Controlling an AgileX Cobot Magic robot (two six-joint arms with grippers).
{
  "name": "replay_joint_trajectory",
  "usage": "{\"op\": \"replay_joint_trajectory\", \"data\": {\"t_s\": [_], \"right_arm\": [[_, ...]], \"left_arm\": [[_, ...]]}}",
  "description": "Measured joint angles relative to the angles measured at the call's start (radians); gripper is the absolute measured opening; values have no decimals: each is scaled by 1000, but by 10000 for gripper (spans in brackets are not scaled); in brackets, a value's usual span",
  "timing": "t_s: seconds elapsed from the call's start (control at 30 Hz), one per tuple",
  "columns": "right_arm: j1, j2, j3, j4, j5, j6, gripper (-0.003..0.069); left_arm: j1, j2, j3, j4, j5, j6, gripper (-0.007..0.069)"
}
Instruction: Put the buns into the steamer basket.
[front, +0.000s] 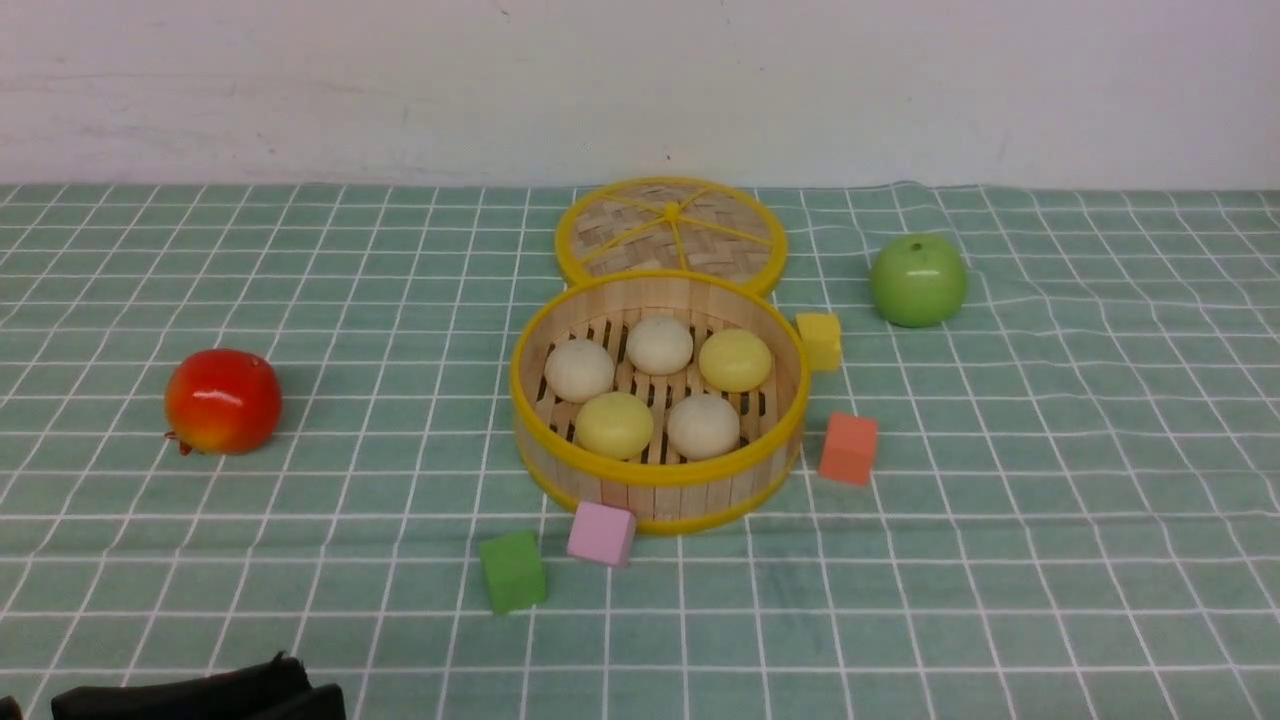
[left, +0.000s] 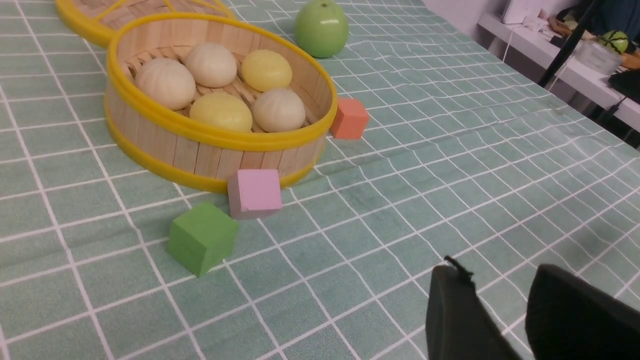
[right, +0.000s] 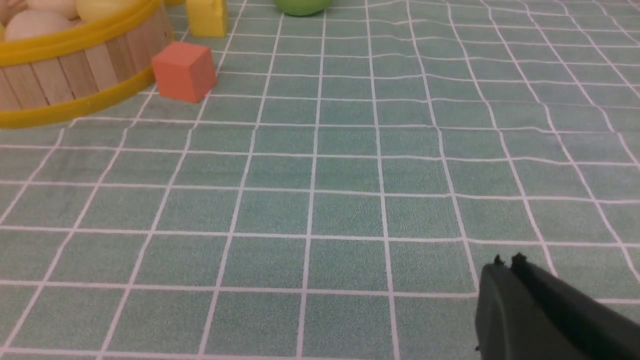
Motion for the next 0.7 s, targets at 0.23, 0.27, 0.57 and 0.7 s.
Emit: {"op": "replay_joint_trajectory", "data": {"t_s": [0.23, 0.27, 0.57, 0.7], "right_arm": [[0, -1, 0, 0, 0, 0, -3], [0, -1, 0, 0, 0, 0, -3], [0, -1, 0, 0, 0, 0, 3], [0, -1, 0, 0, 0, 0, 9]], "left_arm": [[0, 0, 0, 0, 0, 0, 219], [0, 0, 0, 0, 0, 0, 219], [0, 0, 0, 0, 0, 0, 226], [0, 0, 0, 5, -31, 1, 228]]}}
